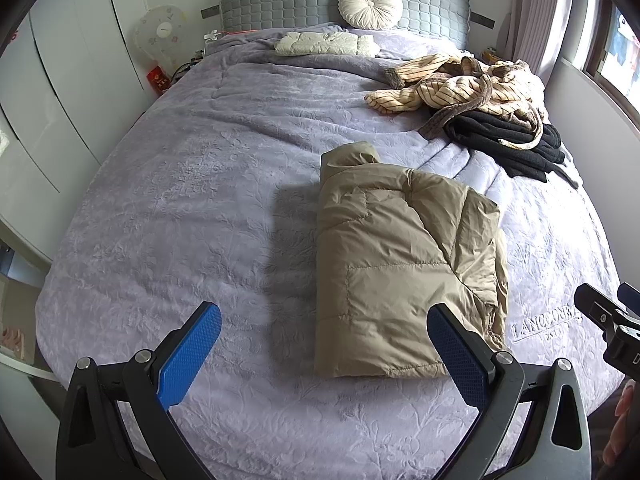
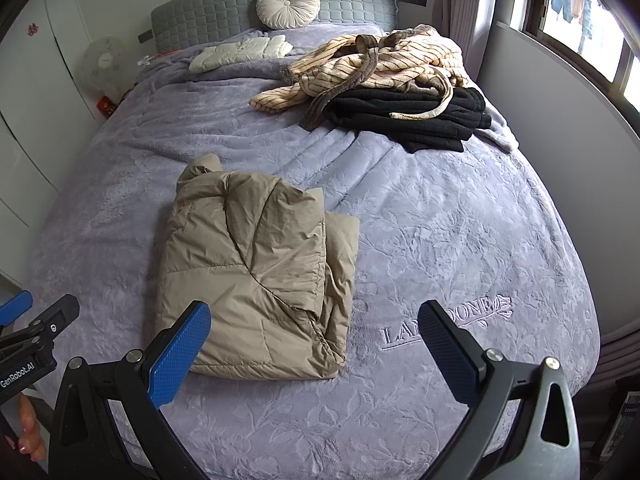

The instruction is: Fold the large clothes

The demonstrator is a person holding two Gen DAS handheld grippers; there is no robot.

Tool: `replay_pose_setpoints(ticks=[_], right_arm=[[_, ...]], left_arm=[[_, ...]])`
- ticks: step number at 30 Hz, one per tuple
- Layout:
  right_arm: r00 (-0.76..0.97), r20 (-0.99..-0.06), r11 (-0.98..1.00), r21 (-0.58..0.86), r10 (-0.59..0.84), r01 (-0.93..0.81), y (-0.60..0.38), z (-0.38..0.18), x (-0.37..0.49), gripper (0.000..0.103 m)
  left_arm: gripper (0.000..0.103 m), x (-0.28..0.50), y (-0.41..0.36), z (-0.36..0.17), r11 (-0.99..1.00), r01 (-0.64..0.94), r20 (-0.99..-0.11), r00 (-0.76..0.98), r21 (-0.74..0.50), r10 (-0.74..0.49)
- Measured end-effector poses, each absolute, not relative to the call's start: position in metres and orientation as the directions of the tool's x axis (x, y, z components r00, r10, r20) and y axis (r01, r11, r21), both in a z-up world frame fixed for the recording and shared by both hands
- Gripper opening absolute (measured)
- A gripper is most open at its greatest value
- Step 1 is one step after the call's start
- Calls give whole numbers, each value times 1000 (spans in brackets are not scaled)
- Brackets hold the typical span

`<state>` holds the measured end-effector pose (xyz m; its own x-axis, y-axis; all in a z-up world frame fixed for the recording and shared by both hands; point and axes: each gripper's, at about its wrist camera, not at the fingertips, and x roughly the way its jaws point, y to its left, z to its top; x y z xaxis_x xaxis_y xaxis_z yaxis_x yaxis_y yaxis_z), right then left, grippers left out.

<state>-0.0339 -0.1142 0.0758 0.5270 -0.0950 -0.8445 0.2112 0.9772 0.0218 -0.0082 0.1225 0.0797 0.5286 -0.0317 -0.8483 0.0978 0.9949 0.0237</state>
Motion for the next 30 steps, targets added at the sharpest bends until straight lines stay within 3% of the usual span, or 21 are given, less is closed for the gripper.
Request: replay_pose_setpoints(ticks=[30], right_arm=[[526, -846, 977, 26, -91, 211, -115, 77, -34, 103]], left_arm=[[103, -5, 124, 80, 994, 104, -850, 526, 26, -33]])
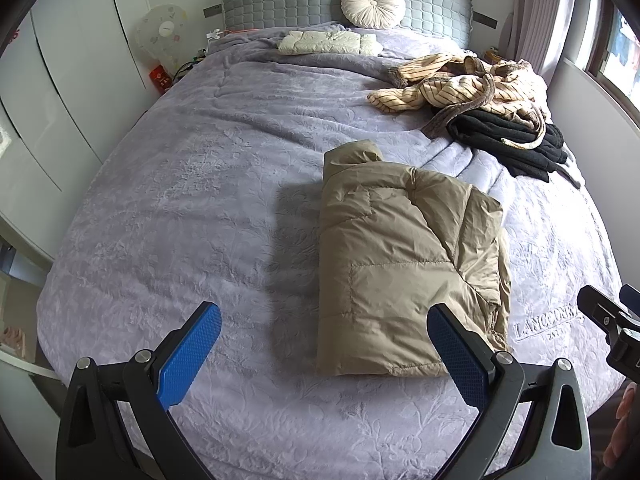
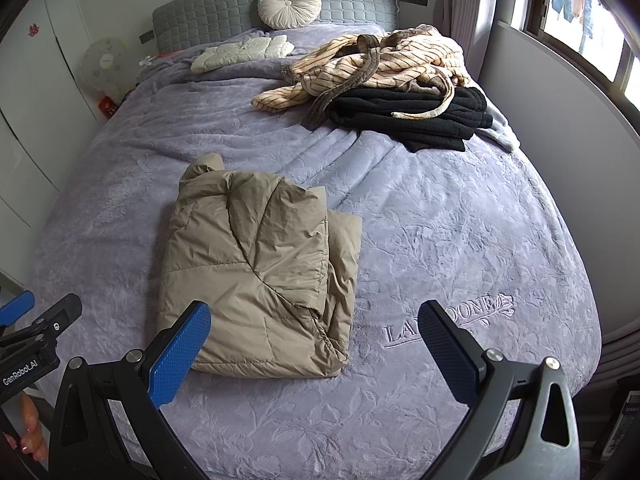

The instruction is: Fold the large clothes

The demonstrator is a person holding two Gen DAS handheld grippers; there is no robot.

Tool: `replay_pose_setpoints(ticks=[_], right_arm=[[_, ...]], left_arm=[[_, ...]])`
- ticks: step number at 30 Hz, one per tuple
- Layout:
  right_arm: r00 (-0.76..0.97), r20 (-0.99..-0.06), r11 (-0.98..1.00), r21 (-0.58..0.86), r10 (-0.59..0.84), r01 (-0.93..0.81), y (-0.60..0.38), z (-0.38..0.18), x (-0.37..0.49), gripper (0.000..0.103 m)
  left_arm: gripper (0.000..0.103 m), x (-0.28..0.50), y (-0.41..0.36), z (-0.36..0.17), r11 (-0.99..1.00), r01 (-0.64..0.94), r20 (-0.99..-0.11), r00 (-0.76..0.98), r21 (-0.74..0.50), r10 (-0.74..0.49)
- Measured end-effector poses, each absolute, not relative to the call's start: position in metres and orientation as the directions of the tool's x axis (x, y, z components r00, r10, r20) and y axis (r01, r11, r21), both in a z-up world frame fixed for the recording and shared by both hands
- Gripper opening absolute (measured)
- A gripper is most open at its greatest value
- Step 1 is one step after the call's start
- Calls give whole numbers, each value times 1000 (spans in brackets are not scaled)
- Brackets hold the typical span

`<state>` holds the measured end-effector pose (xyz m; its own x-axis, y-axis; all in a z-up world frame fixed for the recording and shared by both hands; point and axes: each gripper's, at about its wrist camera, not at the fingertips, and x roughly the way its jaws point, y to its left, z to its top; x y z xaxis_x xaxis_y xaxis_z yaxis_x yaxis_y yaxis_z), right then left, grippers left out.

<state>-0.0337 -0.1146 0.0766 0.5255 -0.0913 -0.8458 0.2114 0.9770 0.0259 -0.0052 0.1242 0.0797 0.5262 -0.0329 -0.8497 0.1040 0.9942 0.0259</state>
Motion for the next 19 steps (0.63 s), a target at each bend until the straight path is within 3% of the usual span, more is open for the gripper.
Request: replay_pose_setpoints(ticks=[19], right_arm=[[525, -846, 976, 28, -91, 214, -113, 75, -37, 103]], left_arm=[[103, -7, 125, 78, 991, 134, -845, 532, 11, -62]])
